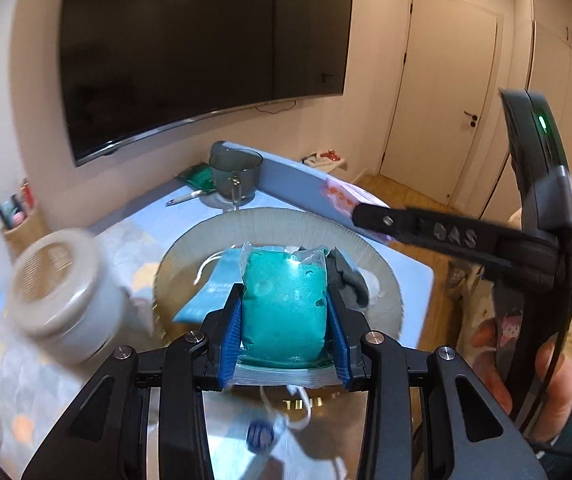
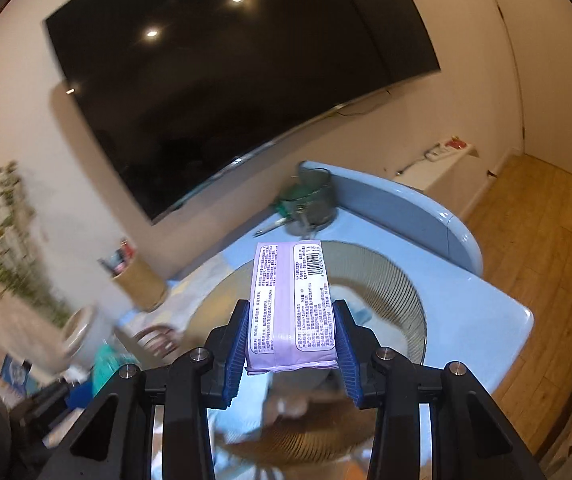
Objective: Organize soft objects
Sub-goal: 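Carry teal bag and purple packet to glass plate and open both tools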
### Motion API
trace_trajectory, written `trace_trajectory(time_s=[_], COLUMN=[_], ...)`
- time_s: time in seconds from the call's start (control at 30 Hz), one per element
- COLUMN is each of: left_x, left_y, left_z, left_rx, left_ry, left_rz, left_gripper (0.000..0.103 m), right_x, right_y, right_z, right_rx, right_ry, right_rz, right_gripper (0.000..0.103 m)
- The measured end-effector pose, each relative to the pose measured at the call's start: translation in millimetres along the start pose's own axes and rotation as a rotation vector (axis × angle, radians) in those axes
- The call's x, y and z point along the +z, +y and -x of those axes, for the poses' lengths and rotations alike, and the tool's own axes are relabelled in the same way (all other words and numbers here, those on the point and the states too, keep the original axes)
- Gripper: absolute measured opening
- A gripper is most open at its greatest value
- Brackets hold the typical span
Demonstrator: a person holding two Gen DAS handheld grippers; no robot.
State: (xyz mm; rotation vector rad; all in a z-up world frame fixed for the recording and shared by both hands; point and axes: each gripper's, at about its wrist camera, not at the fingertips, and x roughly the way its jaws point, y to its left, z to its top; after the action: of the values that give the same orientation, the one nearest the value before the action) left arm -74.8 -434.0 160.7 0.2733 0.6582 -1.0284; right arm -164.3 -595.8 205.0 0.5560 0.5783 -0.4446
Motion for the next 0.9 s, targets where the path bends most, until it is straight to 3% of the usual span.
trace_trajectory(time_s=[0.07,0.13,0.17,0.2,0.43,0.57,0.77,0.9], left_x=[2,4,4,2,-15,-29,-63,-97], left_y=[-3,-4,-6,-7,-14,-10,16,54], left_z=[-11,-23,-26,-28,-18,21,93,140], left_rx=[0.007,0.039,0.045,0.045,-0.008,-0.022,-0.003,0.083], left_ry=[-0.005,-0.003,0.001,-0.004,0.018,-0.008,-0.061,-0.068], left_rz=[-0.009,-0.013,-0.013,-0.012,-0.026,-0.022,0.012,0.071], left_gripper=[0.037,0.054,0.072,0.079,0.079,0.079,0.079,0.079], right_x=[12,20,24,26,7,-8,-39,-71], right_y=[-10,-12,-15,-20,-32,-18,31,84], right_z=[-17,-34,-44,-51,-42,-18,36,62], right_rx=[-0.007,-0.012,-0.018,-0.015,0.015,-0.009,0.004,0.04], right_ry=[0.017,0.034,0.071,0.095,0.119,0.092,0.01,-0.021], right_rz=[-0.02,-0.02,-0.024,-0.038,-0.055,-0.002,0.174,0.332], right_gripper=[0.039,0.043,0.051,0.053,0.055,0.055,0.066,0.066])
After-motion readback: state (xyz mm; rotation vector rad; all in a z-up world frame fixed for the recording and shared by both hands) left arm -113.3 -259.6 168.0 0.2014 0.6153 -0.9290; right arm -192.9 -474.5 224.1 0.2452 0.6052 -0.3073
